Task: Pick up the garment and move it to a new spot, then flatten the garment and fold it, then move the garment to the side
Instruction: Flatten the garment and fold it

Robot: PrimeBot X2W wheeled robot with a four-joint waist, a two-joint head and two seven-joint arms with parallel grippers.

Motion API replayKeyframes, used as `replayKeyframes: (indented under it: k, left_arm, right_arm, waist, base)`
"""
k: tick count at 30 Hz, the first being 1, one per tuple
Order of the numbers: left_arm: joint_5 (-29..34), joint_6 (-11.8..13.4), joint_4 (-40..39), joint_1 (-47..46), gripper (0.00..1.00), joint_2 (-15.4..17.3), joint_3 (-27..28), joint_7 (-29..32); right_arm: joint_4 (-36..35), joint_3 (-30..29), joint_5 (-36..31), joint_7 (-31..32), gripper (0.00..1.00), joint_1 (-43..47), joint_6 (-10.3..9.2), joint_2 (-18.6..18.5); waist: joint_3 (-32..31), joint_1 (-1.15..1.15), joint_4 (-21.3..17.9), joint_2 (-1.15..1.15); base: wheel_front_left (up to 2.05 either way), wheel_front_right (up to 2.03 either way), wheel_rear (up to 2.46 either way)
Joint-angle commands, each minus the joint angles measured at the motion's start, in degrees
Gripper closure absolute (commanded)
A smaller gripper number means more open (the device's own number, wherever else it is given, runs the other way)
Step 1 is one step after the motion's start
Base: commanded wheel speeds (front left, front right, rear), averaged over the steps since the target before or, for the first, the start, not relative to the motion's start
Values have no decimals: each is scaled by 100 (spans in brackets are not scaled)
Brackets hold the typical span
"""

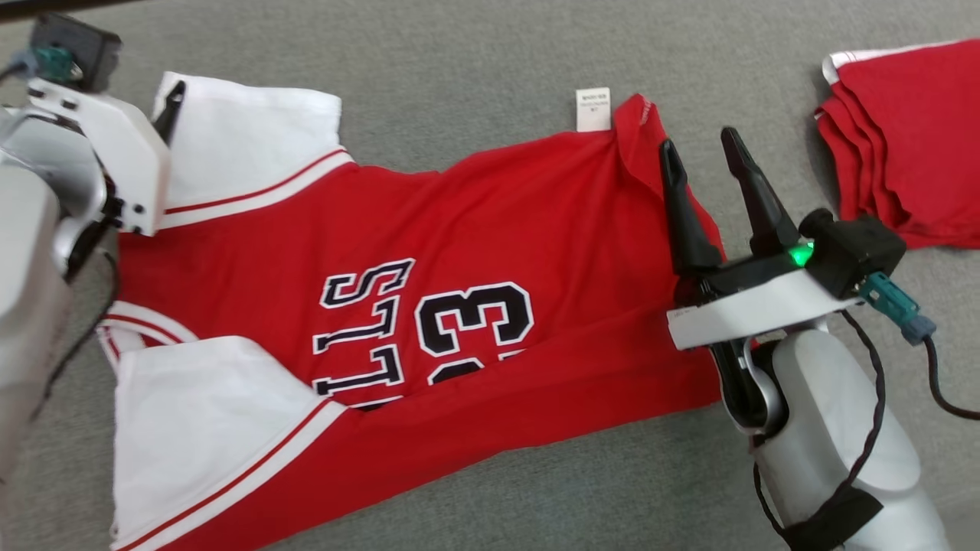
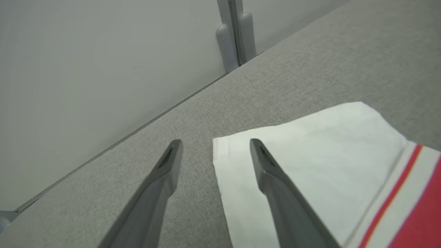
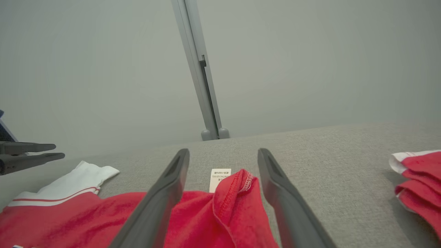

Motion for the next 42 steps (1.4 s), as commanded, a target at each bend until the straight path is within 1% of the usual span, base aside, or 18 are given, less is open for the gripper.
replayKeyframes:
  k: [1, 5, 9, 10, 11, 13, 19, 21, 22, 23, 24, 25, 26, 27, 33, 35, 38, 42]
  left_arm:
    - [-251, 2, 94, -252, 0, 227, -263, 219]
    - [-728, 2, 204, -683, 0, 619, -916, 749]
    - [-1156, 1, 161, -936, 0, 891, -1442, 957]
    - [-1378, 1, 153, -1033, 0, 969, -1625, 982]
    - [-1378, 1, 153, -1033, 0, 969, -1625, 982]
    - [-1567, 1, 219, -1168, 0, 1044, -1870, 958]
    - [-2005, -3, 370, -1183, 0, 981, -2382, 1180]
    - [-2118, -3, 368, -1166, 0, 964, -2433, 1186]
    - [-2234, -4, 386, -1167, 9, 954, -2462, 1209]
    - [-2346, -4, 392, -1168, 40, 949, -2502, 1230]
    - [-2440, -4, 404, -1178, 62, 958, -2537, 1229]
    - [-2505, -4, 420, -1196, 70, 974, -2571, 1209]
    - [-2570, -2, 433, -1219, 70, 986, -2618, 1200]
    - [-2627, -1, 442, -1239, 100, 995, -2671, 1197]
    - [-2975, 1, 328, -1308, 100, 906, -2767, 570]
    - [-3023, 1, 265, -1262, 100, 889, -2847, 315]
    - [-3038, 1, 80, -1082, 100, 862, -3080, -10]
    - [-3143, 1, -50, -931, 100, 788, -3186, -455]
  right_arm:
    - [28, 49, 2, -31, 0, -162, 1, -9]
    - [12, 118, 55, -31, 0, -369, 1, 21]
    - [-31, 161, 83, -31, 0, -440, 1, 39]
    - [-44, 162, 87, -31, 0, -426, 1, 45]
    - [-44, 162, 87, -31, 0, -426, 1, 45]
    - [-44, 155, 62, -31, 0, -402, 1, 49]
    - [-37, 99, 44, -31, 0, -403, 1, 54]
    - [-41, 91, 48, -31, 0, -408, 1, 55]
    - [-42, 85, 58, -31, 0, -410, 1, 55]
    - [-42, 86, 71, -31, 0, -412, 1, 56]
    - [-37, 89, 78, -31, 0, -413, 1, 55]
    - [-28, 90, 77, -31, 0, -416, 1, 55]
    - [-12, 86, 68, -31, 0, -418, 1, 56]
    - [7, 71, 43, -31, 0, -418, 1, 55]
    - [125, 10, -104, -31, 0, -405, 1, 46]
    - [181, 45, -106, -29, 0, -517, 1, -35]
    - [432, 125, 48, 470, 0, -664, 1, -212]
    - [783, 188, -85, 1245, 0, -1059, 1, -457]
  waist:
    - [253, 0, -250, 0]
    - [397, 0, -375, 0]
    - [494, 0, -447, 0]
    - [523, 0, -463, 0]
    - [523, 0, -463, 0]
    - [558, 0, -482, 0]
    - [567, 0, -497, 0]
    - [569, 0, -499, 0]
    - [571, 0, -502, 0]
    - [573, 0, -507, 0]
    - [573, 0, -512, 0]
    - [573, 0, -515, 0]
    - [571, 0, -514, 0]
    - [566, 0, -509, 0]
    - [402, 0, -328, 0]
    - [322, 0, -215, 0]
    - [182, 0, -5, 0]
    - [20, 0, 292, 0]
  base:
    - [0, 0, 0]
    - [0, 0, 0]
    - [0, 0, 0]
    - [0, 0, 0]
    - [0, 0, 0]
    - [0, 0, 0]
    - [0, 0, 0]
    - [0, 0, 0]
    - [0, 0, 0]
    - [0, 0, 0]
    - [0, 0, 0]
    - [0, 0, 0]
    - [0, 0, 0]
    - [0, 0, 0]
    - [0, 0, 0]
    - [0, 0, 0]
    - [0, 0, 0]
    - [0, 0, 0]
